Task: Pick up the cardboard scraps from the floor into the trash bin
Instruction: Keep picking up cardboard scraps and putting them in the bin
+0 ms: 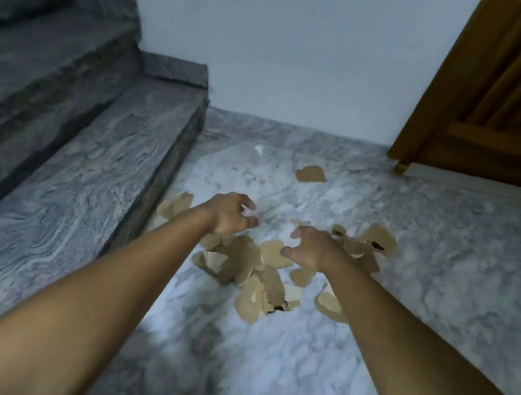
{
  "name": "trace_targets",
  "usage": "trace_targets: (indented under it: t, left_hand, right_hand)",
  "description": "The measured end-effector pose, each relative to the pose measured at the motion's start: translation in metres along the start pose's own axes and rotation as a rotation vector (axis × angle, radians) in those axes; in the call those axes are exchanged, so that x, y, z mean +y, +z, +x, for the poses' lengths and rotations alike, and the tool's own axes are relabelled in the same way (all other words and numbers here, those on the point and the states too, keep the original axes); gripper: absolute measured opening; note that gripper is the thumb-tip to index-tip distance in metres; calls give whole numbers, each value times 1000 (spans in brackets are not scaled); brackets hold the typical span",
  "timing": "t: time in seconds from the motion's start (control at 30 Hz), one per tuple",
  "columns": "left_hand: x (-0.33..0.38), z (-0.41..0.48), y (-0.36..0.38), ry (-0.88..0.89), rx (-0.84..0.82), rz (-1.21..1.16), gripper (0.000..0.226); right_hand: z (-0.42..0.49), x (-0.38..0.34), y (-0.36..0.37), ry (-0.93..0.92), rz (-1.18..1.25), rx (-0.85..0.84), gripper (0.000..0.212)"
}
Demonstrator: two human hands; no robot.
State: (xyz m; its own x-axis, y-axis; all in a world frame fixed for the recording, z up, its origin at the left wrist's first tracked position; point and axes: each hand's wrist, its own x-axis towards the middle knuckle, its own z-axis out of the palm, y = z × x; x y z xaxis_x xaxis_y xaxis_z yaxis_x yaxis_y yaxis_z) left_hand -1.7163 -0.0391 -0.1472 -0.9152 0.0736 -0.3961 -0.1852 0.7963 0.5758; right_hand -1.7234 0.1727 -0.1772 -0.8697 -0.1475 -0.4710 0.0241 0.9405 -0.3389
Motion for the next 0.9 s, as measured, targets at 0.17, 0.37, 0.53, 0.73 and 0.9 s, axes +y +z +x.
trace_targets:
  t: [0.17,0.37,0.53,0.73,0.9]
  left_hand:
    - [-45,35,78,-48,-51,59,34]
    - [-103,72,191,-11,-120,-8,6]
    - [-114,80,245,-235,165,46,55]
    - [-113,92,268,-298,253,28,70]
    - [-104,97,269,-221,219,243,62]
  right_hand:
    - [46,36,69,31,-16,-88,62]
    - [96,74,134,41,-3,-127,65]
    - [128,83,179,61,38,54,83]
    - [142,98,193,24,151,161,59]
    - [150,122,173,-103,218,2,42]
